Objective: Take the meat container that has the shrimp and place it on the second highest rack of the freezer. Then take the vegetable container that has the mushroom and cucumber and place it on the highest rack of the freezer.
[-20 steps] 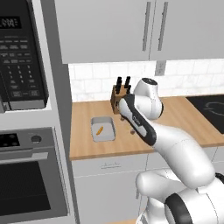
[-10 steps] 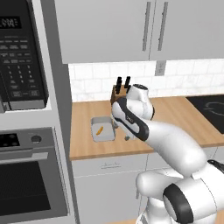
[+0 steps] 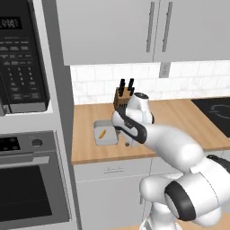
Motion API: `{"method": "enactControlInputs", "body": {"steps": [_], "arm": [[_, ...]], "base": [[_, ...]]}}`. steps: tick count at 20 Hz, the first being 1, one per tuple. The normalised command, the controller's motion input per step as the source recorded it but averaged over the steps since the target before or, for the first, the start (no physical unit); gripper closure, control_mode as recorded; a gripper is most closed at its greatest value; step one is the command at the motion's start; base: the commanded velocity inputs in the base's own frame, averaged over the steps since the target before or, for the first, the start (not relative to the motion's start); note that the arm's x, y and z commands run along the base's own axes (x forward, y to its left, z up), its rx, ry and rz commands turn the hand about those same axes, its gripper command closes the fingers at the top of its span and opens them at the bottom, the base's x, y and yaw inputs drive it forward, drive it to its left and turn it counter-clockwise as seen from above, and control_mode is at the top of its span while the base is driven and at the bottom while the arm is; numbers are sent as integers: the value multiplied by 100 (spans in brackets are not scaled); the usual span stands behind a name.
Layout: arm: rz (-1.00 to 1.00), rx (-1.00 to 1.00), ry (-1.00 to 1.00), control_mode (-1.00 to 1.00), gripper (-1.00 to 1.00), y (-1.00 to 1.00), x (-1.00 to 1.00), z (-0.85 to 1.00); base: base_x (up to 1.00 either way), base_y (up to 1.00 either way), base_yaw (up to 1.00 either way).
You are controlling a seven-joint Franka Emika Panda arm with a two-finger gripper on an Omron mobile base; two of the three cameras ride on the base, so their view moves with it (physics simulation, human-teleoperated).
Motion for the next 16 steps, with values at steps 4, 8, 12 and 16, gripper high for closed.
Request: {"method": "enactControlInputs", "body": {"steps": [4,8,12,16], "arm": [[-2,0,1,-100,-100,0,42,-17],[0,0,6,-100,-100,0,47,-15],[0,0,7,-100,-100,1,30,-23],[0,0,5,-100,-100,6,23,-29]], "base": [[0,0,0],[0,0,0],[0,0,0],[0,0,0]]}}
